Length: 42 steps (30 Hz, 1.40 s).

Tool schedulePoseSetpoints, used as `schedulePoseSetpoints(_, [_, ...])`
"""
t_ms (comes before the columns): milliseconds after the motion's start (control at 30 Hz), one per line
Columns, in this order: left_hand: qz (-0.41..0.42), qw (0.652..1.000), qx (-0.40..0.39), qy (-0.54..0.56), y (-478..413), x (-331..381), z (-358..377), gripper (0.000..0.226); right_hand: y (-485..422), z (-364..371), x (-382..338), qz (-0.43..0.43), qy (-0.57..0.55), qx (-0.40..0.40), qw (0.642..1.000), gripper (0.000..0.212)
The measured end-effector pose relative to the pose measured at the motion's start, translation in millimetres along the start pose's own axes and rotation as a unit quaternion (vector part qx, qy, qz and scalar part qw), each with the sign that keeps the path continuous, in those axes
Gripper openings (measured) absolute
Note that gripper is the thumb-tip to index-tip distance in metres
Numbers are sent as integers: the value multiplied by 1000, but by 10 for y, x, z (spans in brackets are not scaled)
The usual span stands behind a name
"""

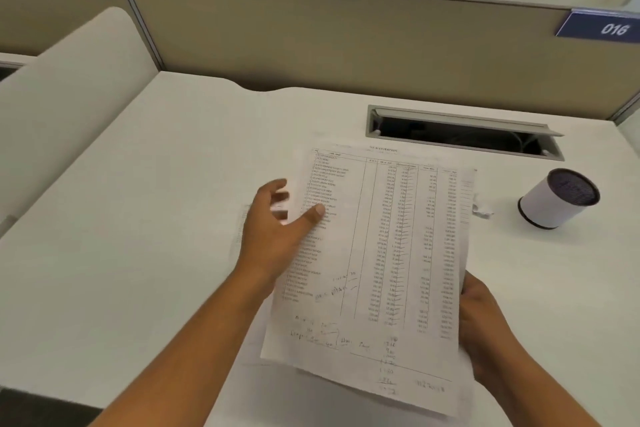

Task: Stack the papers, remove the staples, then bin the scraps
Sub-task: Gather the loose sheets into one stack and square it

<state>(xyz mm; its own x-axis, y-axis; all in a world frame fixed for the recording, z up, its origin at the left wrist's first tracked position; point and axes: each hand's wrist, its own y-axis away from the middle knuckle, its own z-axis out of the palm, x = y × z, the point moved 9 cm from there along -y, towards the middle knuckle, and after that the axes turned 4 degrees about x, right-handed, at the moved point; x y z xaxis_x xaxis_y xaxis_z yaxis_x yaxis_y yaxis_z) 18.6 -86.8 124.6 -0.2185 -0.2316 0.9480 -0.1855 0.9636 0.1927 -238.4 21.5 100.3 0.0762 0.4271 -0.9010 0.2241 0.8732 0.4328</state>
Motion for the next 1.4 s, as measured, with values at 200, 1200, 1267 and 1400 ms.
schedulePoseSetpoints(200, [-53,989,-109,81,163,-160,290,17,-37,-110,153,56,-108,4,993,61])
schedulePoseSetpoints(1200, [-64,901,9,-430,-105,-1358,-149,129,-252,-593,744,89,-95,135,982,16])
schedulePoseSetpoints(1267, [-53,902,14,-429,-87,-1347,-161,124,-339,-497,818,109,-116,126,979,17])
schedulePoseSetpoints(1400, [-24,894,41,-445,-78,-1247,-262,103,-385,-372,924,125,-123,114,978,19])
